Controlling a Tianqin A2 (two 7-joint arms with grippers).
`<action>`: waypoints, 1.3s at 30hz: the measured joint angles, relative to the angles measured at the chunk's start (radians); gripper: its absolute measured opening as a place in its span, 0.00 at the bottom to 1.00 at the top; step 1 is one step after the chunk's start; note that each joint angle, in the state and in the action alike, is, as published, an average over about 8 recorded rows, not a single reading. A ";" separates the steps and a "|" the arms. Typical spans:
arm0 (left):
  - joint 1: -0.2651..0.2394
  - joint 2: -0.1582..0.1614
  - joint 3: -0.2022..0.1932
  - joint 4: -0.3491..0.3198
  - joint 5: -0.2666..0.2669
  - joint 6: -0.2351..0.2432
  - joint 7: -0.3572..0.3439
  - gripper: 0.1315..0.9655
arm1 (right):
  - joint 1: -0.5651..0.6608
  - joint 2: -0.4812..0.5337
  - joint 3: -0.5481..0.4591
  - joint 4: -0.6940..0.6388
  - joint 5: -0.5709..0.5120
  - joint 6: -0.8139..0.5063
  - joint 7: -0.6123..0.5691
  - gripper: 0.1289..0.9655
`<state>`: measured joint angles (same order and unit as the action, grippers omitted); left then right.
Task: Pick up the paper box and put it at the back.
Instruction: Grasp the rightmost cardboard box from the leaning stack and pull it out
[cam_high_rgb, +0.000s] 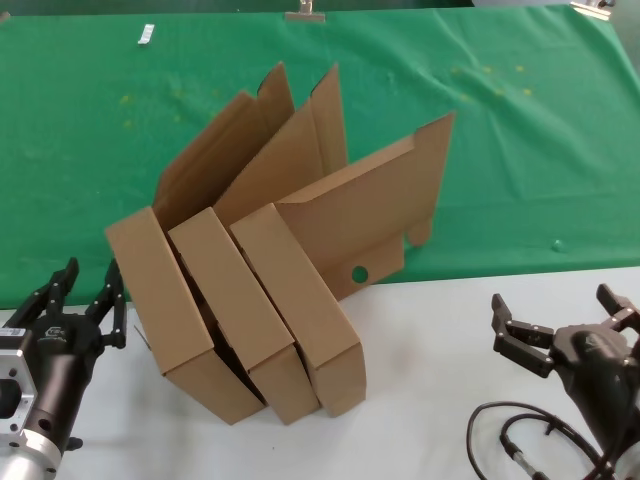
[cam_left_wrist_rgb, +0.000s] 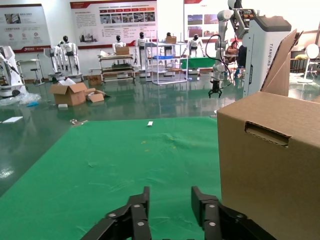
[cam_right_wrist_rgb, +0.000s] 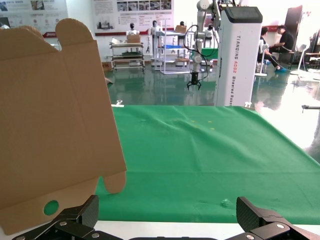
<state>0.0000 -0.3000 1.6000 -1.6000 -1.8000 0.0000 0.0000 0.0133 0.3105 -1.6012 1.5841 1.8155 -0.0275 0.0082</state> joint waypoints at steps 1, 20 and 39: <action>0.000 0.000 0.000 0.000 0.000 0.000 0.000 0.34 | 0.000 0.000 0.000 0.000 0.000 0.000 0.000 1.00; 0.000 0.000 0.000 0.000 0.000 0.000 0.000 0.04 | 0.000 0.000 0.000 0.000 0.000 0.000 0.000 1.00; 0.000 0.000 0.000 0.000 0.000 0.000 0.000 0.05 | 0.002 0.005 -0.002 -0.004 0.006 -0.001 0.005 1.00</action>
<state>0.0000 -0.3000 1.6000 -1.6000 -1.8000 0.0000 0.0000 0.0157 0.3155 -1.6028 1.5803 1.8210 -0.0281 0.0136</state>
